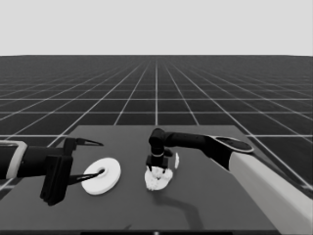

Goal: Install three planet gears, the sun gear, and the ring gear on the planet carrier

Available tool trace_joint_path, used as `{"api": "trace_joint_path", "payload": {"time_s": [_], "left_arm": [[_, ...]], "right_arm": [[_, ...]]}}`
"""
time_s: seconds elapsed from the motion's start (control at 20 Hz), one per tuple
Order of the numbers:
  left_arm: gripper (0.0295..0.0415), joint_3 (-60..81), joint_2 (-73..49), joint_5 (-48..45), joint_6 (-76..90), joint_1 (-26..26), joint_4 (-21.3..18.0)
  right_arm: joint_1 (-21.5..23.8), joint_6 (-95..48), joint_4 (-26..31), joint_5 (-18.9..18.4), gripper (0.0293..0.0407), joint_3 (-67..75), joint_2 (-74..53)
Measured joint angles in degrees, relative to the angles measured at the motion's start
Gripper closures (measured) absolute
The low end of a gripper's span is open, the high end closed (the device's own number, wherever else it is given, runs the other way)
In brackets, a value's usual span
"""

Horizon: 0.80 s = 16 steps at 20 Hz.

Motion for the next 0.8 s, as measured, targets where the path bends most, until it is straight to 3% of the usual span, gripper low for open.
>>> {"api": "trace_joint_path", "payload": {"time_s": [0.8], "left_arm": [[0.0326, 0.0, 0.0, 0.0, 0.0, 0.0, 0.0]], "right_arm": [[0.0, 9.6, 0.0, 0.0, 0.039, 0.0, 0.0]]}}
